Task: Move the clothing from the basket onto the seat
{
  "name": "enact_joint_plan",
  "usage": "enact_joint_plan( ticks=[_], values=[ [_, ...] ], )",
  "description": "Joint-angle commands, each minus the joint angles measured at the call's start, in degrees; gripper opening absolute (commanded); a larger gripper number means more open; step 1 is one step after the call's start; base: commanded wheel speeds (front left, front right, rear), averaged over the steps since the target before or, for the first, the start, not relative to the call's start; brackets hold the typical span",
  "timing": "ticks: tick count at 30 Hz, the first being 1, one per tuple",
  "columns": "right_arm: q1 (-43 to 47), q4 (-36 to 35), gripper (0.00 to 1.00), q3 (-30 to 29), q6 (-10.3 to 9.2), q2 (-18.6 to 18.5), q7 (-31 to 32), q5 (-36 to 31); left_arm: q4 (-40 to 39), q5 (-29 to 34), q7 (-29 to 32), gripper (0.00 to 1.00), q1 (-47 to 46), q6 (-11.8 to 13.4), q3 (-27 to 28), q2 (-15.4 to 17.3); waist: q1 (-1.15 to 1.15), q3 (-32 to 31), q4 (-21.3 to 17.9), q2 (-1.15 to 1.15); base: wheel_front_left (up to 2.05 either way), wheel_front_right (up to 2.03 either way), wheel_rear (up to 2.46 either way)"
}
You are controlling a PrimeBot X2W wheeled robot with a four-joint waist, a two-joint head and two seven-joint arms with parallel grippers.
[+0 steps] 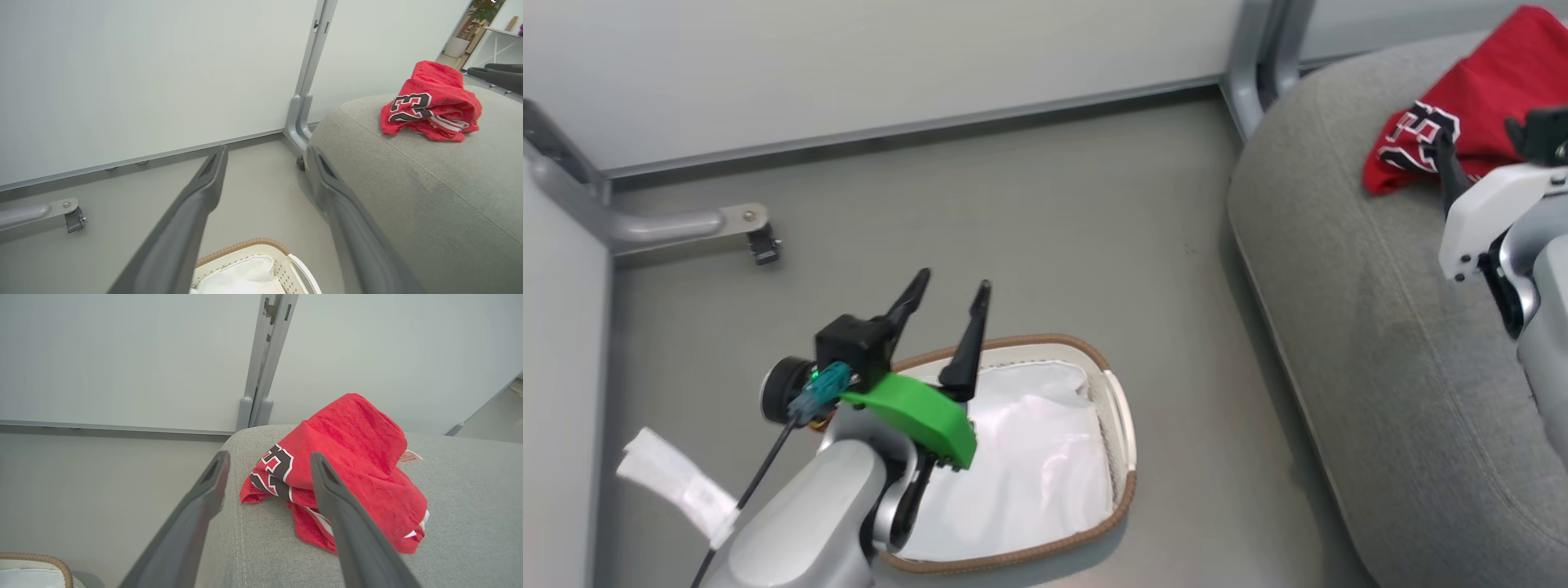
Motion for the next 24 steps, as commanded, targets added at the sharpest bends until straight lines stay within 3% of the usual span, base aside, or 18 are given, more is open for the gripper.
enact_joint_plan(
  ticks=[1,7,14,20,24],
  values=[
    [2.27,-0.94,1.0,0.28,-0.08,0.27,-1.18,0.92,-0.55,0.64,0.0,1.0,2.41,0.44,1.5,0.44,0.0,-4.19,4.89,0.0,0.0,0.0,0.0],
    [9.23,-5.24,1.0,-0.71,-0.08,3.06,-4.7,0.92,-2.44,1.81,-0.01,1.0,8.93,1.57,7.2,1.81,0.0,-5.72,7.84,0.0,0.0,0.0,0.0],
    [19.0,-12.63,1.0,-7.03,-0.07,8.68,-6.23,-2.91,-5.14,3.21,0.01,1.0,16.05,2.68,13.81,2.47,0.0,-6.8,9.67,0.0,0.0,0.0,0.0],
    [31.31,-24.83,1.0,-15.62,-0.08,15.53,-6.31,-8.44,-6.53,5.16,0.0,1.0,21.17,2.74,17.0,1.4,0.0,-8.3,10.78,0.0,0.0,0.0,0.0],
    [38.94,-31.46,1.0,-16.55,-0.08,17.36,-6.32,-10.29,-6.69,5.96,0.0,1.0,23.63,2.41,18.69,0.86,0.0,-8.99,10.95,0.0,0.0,0.0,0.0]
  ],
)
